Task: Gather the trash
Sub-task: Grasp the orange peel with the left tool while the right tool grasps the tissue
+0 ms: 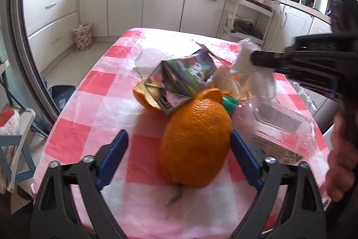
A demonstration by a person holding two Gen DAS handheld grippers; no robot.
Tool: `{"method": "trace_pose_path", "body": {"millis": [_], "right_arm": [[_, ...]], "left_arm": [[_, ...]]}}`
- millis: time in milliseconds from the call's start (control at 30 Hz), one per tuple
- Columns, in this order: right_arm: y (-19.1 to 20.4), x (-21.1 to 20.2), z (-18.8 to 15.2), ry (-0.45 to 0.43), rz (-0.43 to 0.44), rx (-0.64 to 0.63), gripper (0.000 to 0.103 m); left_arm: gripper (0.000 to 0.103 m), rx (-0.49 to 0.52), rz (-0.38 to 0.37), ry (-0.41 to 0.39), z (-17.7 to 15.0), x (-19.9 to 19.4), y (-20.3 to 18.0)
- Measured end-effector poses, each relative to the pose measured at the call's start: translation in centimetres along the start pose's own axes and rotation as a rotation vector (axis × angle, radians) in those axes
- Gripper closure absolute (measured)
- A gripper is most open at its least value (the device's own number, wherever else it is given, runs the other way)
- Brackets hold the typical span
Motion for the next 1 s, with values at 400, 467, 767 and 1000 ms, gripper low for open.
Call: {"method": "trace_pose_path", "body": {"millis": [400, 467, 767, 1000], "right_arm": [[0.0, -2.4, 1.0, -0.07, 0.055, -0.001, 0.097], [0.0, -2.6, 1.0, -0.075, 0.058, 0.001, 0.097], [0.4, -5.3, 1.0, -0.151, 0.101, -0.011, 0.097], [0.0, -8.2, 0.4, -0.2, 0.119, -0.001, 0.097]], "left_arm": [[0.072, -0.094, -0.078, 0.02, -0.3, -0.5, 3.3], [0.079, -0.107, -0.086, 0.015, -0.3, -1.1, 3.6], [0.094, -0.149, -0.089, 0.024, -1.0, -2.7, 4.7], [0.094, -0.172, -0.127, 0.011, -2.3, -5.3, 4.1]]}}
Point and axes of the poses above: each gripper's, at about its wrist camera, not at the fingertips, and x roughly the way its jaws point, y to its left, z to its top, the point moved 6 cm from there along x, roughly the way its jaws point, and after that the axes turned 10 degrees about x, right-handed, at the moved point
